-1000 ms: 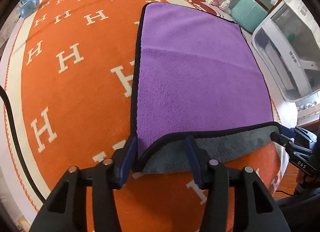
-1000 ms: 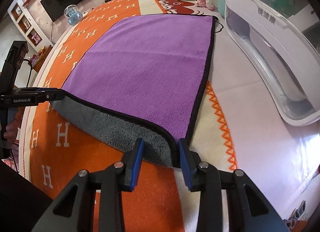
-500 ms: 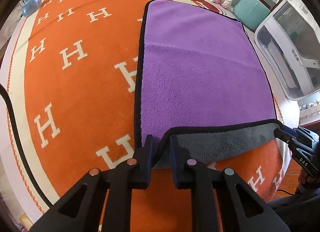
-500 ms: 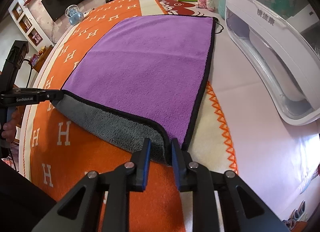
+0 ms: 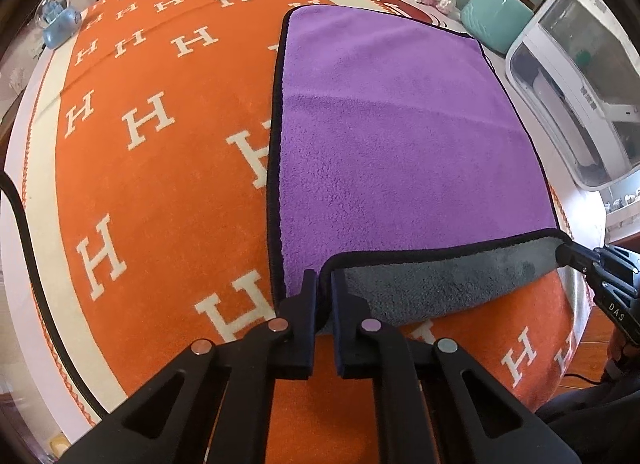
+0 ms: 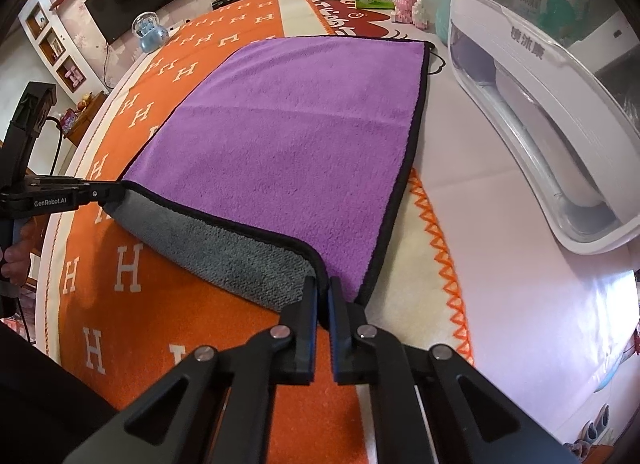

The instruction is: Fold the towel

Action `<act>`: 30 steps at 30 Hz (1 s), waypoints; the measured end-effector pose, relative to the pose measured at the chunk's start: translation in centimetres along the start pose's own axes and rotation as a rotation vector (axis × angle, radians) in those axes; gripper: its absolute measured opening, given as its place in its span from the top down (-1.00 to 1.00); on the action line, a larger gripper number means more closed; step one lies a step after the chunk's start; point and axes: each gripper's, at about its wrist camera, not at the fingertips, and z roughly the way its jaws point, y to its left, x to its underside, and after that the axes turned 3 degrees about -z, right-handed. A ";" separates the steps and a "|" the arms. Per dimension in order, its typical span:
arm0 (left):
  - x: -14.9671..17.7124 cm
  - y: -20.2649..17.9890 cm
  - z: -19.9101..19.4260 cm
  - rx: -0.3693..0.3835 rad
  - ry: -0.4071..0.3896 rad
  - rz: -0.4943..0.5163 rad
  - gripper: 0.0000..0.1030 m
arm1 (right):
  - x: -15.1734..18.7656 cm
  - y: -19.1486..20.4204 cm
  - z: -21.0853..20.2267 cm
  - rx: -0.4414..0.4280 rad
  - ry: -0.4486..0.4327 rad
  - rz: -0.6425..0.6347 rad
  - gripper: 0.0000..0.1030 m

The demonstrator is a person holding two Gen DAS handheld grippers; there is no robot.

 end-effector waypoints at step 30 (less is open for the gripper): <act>-5.7 -0.6 -9.9 0.008 -0.269 -0.036 0.93 | -7.5 -1.0 -6.3 0.058 -0.258 -0.053 0.92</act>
